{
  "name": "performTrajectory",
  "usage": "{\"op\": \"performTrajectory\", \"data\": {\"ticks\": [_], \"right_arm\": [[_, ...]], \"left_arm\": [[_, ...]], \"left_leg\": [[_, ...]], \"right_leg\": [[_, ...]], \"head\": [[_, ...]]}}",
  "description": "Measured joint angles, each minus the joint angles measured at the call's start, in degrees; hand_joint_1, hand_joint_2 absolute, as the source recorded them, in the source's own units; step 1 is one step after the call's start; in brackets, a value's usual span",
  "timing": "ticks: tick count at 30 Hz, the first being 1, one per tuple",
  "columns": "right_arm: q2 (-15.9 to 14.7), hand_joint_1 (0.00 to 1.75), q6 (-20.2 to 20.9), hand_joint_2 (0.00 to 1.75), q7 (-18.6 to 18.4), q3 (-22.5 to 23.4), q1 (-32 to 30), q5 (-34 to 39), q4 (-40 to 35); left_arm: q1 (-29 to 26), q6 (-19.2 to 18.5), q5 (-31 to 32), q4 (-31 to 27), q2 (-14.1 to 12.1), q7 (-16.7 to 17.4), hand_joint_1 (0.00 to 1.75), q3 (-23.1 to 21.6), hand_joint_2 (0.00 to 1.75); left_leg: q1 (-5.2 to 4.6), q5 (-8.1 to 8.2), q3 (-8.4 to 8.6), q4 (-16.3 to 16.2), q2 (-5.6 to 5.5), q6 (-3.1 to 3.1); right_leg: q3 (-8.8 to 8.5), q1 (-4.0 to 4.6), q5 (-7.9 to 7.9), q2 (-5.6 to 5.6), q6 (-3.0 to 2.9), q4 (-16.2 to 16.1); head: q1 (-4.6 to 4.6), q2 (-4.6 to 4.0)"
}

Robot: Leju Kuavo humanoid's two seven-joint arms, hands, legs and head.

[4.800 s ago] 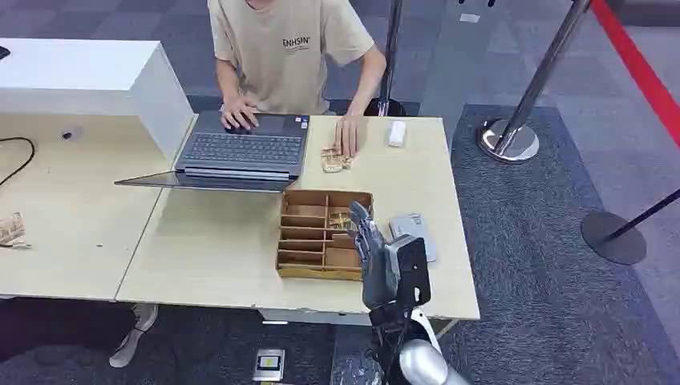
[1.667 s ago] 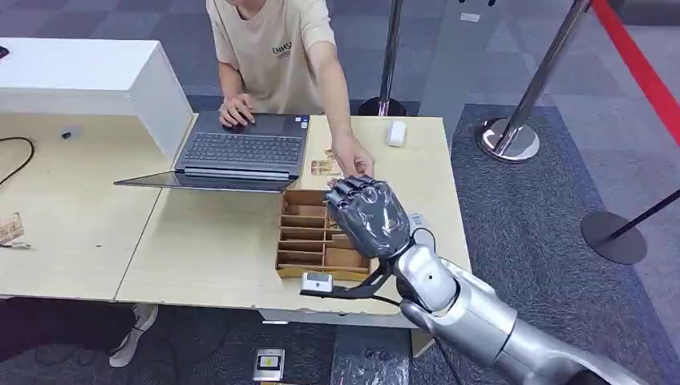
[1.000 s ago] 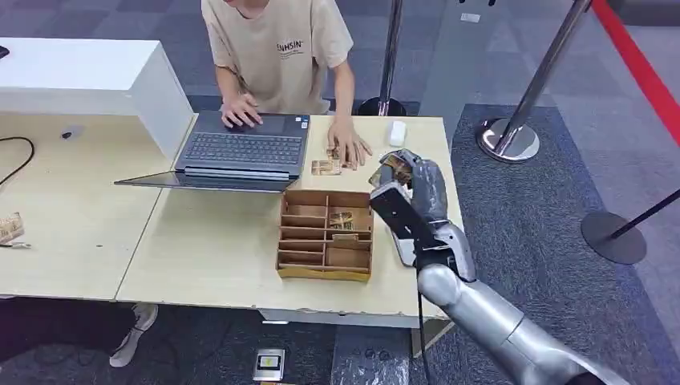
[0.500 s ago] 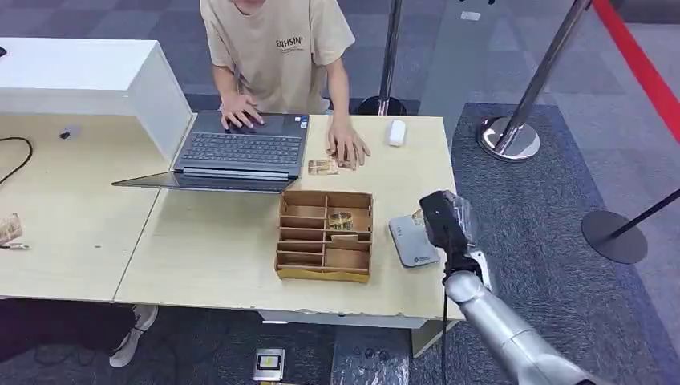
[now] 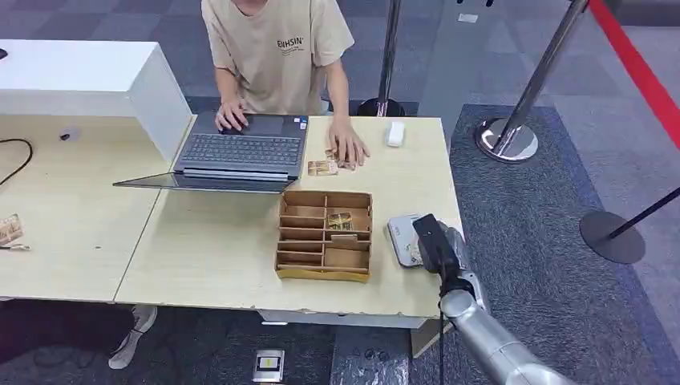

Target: Pass the card to the sensor for recognition and then transmit it.

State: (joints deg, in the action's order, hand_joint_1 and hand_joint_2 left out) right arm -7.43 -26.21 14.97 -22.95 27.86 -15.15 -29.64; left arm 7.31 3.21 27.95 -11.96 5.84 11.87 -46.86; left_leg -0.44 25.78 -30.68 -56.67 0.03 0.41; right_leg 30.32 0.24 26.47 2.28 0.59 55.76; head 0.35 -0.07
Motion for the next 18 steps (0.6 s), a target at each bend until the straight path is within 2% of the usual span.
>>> {"op": "performTrajectory", "data": {"ticks": [3, 10, 14, 18], "right_arm": [[0.52, 1.75, -1.48, 1.75, 1.05, 0.02, 0.21, 0.02, 0.59], [1.09, 1.75, -5.29, 1.75, 7.02, -0.09, 1.80, 2.23, -0.90], [0.92, 1.75, -5.42, 1.75, 5.73, -0.20, 3.45, 2.21, -6.63], [0.48, 1.75, -4.30, 1.75, 1.61, -0.22, 4.88, 1.84, -17.19]], "left_arm": [[-0.01, 0.00, -0.02, 0.00, 0.04, -0.02, 0.00, 0.00, 0.00], [-0.04, -0.59, 0.53, 0.00, 0.07, -0.02, 0.00, 0.00, 0.00], [0.09, -1.44, 1.11, 0.00, 0.07, -0.24, 0.00, 0.00, 0.00], [0.22, -1.95, 1.60, 0.00, 0.04, -0.24, 0.00, 0.00, 0.00]], "left_leg": [[0.00, 0.00, 0.08, 0.00, -0.01, 0.00], [-0.01, -0.05, 0.02, 0.00, -0.02, -0.01], [-0.01, -0.04, -0.05, 0.00, -0.02, -0.01], [-0.01, -0.04, -0.09, 0.00, -0.02, -0.01]], "right_leg": [[-0.10, 0.00, 0.00, -0.01, 0.00, 0.00], [-0.08, 0.00, -0.06, 0.04, 0.02, 0.01], [0.00, -0.01, -0.06, 0.03, 0.02, 0.04], [0.06, -0.02, -0.05, 0.04, 0.03, 0.04]], "head": [[0.02, 0.00], [0.02, 0.00], [0.02, 0.00], [0.00, 0.00]]}}
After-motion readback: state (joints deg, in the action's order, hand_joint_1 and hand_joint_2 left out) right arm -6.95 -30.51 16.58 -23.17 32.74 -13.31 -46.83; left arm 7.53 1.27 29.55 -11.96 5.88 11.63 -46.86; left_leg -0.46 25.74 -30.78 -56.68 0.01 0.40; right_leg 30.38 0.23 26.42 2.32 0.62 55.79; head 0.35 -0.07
